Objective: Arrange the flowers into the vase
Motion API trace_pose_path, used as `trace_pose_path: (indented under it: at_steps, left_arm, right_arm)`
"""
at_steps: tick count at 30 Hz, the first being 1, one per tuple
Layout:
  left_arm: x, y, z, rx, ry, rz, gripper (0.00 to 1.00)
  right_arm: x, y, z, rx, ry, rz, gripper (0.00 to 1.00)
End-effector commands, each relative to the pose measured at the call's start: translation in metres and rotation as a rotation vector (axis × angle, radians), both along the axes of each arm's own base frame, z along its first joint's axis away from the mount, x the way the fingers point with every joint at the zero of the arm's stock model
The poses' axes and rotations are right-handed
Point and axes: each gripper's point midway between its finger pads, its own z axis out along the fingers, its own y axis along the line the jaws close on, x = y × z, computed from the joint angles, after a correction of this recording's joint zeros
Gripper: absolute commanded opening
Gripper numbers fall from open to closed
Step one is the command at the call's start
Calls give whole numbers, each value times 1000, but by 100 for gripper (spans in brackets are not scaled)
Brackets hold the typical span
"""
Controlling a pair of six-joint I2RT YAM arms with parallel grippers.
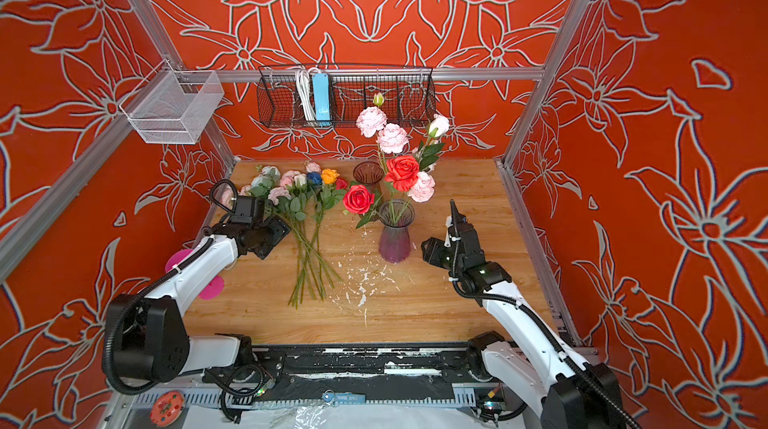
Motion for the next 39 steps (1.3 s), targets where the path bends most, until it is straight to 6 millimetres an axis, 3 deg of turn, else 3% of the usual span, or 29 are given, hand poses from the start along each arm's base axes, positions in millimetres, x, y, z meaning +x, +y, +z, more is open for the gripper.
trace_pose_path:
  at_steps: [1,5,11,18,23,30,39]
  left_arm:
    - [13,-1,-7,7,22,-37,57]
    - [28,-15,-18,-48,54,-98,34]
    - [41,-16,-32,-67,50,-74,37]
    - [61,-30,-44,-135,46,-123,42]
    - [62,-26,-56,-99,93,-141,37]
    - [61,-25,-49,-73,79,-170,21]
    - [58,-27,-48,-51,78,-241,17]
  right_arm:
    - [1,-4,0,-2,-13,-23,61]
    - [0,-4,0,-1,-12,-19,61]
    - [-5,-5,5,-5,-24,-14,61]
    - [-6,-6,2,-7,-13,-15,61]
    - [-8,-9,4,-14,-27,-26,61]
    - [-11,-10,1,-14,-18,-25,61]
    - [-10,-9,2,-13,-22,-22,61]
